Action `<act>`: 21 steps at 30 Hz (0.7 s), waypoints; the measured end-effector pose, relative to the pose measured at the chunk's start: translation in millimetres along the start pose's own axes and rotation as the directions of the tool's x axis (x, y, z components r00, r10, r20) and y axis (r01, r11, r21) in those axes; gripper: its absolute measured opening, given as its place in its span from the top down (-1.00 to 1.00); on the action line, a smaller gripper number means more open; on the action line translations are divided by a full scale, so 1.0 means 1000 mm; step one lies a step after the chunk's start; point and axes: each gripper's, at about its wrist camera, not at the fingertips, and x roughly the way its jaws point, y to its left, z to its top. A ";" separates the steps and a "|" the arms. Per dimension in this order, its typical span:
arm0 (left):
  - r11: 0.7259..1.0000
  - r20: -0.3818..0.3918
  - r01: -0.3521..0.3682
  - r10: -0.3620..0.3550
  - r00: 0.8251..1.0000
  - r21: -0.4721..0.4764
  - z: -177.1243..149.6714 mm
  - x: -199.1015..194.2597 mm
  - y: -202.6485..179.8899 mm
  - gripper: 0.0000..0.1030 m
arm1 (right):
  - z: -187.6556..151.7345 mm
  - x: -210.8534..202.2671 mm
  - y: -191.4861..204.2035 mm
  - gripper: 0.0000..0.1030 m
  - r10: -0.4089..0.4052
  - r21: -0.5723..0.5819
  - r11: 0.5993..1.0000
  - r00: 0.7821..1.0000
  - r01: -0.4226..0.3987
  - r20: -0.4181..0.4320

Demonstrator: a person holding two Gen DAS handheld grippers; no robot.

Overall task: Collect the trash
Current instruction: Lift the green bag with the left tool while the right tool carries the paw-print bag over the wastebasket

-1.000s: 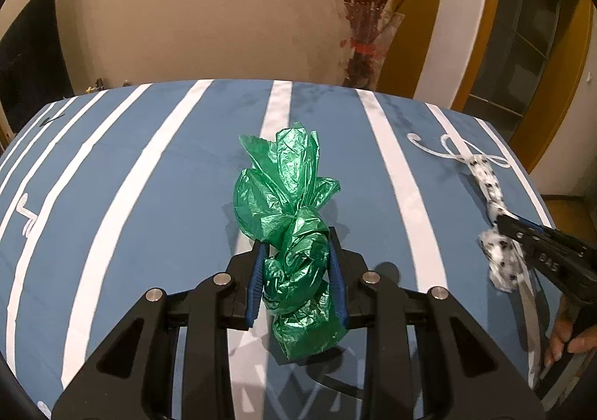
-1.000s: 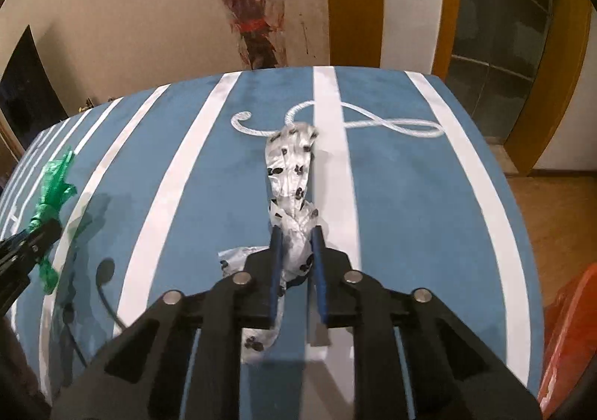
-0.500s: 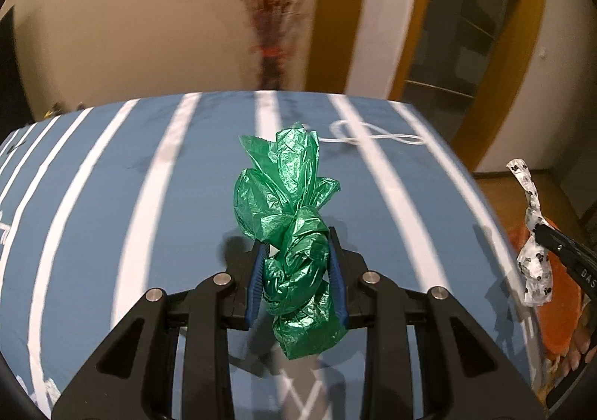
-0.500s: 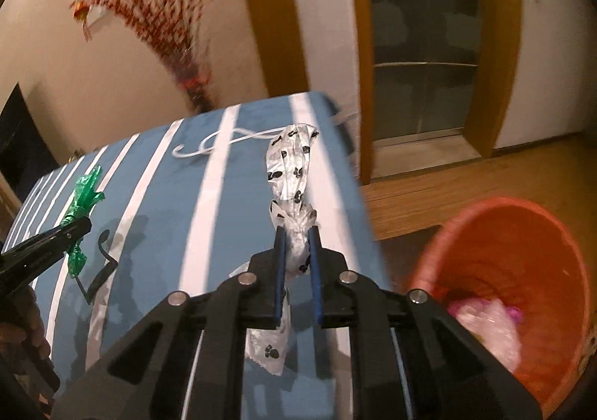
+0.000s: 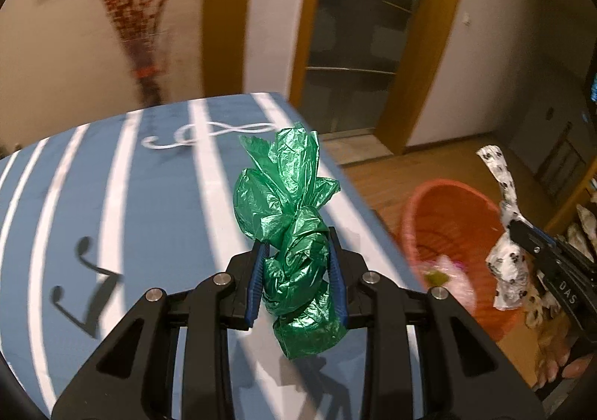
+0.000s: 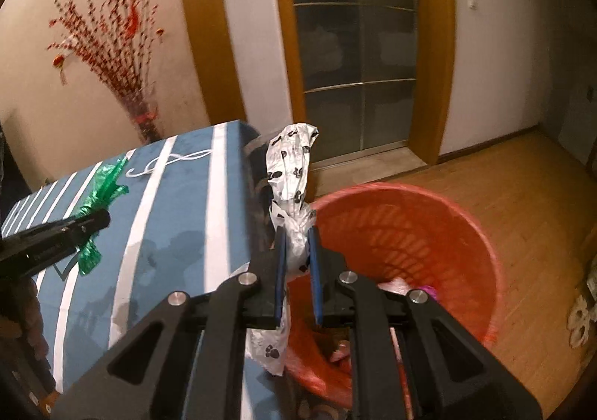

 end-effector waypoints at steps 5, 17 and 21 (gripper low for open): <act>0.997 -0.012 0.069 -0.069 0.998 0.027 -0.001 0.004 -0.040 0.41 | -0.005 -0.017 -0.033 0.75 -0.020 0.050 0.999 1.000 0.019 0.019; 0.980 -0.066 0.183 -0.178 0.982 0.083 -0.006 0.024 -0.111 0.41 | -0.018 -0.033 -0.084 0.75 -0.054 0.126 0.991 0.998 0.049 0.038; 0.972 -0.086 0.214 -0.206 0.975 0.094 -0.007 0.035 -0.128 0.41 | -0.018 -0.032 -0.096 0.75 -0.061 0.147 0.988 0.997 0.054 0.042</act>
